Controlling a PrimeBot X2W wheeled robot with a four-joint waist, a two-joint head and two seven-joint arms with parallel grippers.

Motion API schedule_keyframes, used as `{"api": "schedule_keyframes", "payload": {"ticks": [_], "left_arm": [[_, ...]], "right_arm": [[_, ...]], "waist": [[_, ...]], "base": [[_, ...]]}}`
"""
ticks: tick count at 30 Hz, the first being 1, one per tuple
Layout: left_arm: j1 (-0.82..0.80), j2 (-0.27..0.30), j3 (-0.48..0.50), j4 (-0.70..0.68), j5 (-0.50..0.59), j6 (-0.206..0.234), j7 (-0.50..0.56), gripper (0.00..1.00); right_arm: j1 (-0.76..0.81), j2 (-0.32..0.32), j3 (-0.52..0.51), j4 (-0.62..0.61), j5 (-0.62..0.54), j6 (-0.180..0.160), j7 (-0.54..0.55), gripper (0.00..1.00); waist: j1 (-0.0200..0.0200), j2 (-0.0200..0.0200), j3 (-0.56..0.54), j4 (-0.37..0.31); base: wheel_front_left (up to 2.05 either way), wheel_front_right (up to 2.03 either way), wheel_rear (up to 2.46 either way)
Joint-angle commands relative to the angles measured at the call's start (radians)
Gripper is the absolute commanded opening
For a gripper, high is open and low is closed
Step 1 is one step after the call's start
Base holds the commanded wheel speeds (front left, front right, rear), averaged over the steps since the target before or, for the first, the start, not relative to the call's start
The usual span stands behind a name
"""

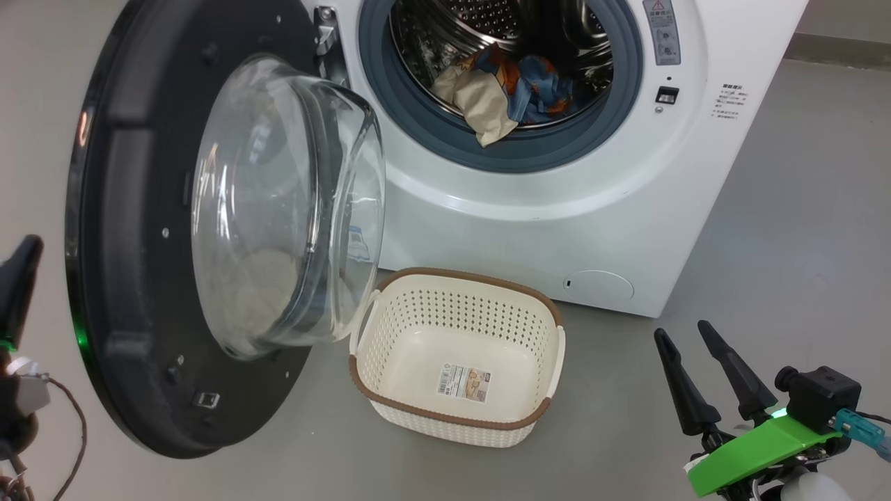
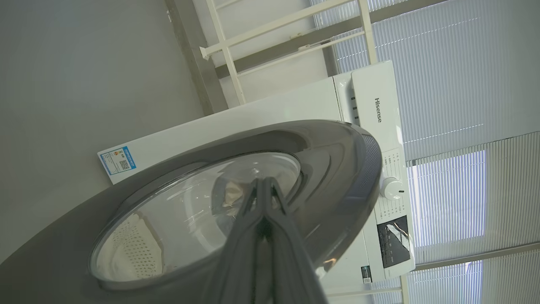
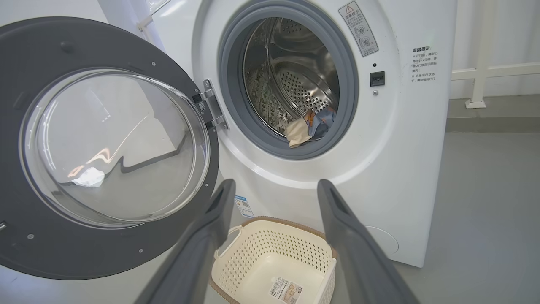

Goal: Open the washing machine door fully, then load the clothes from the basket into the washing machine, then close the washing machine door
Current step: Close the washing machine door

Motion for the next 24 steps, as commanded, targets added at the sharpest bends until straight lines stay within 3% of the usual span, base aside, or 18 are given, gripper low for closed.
{"api": "schedule_keyframes", "payload": {"ticks": [1,12,24], "left_arm": [[-0.03,0.039,0.021,-0.038,-0.012,0.019,0.017,0.0],[-0.014,0.04,-0.051,-0.13,-0.023,0.097,0.118,0.0],[0.013,0.012,-0.133,-0.229,-0.021,0.116,0.17,0.0]], "right_arm": [[-0.014,-0.016,0.021,-0.022,0.008,0.002,-0.005,1.0],[-0.017,-0.009,0.014,-0.026,0.006,0.002,-0.005,1.0],[-0.021,-0.005,0.02,-0.025,0.005,0.002,-0.005,1.0]], "waist": [[-0.0001,-0.0001,0.002,-0.003],[-0.0001,-0.0001,0.018,-0.03],[-0.0001,-0.0001,0.02,-0.082]], "base": [[0.0,0.0,0.0],[0.0,0.0,0.0],[0.0,0.0,0.0]]}}
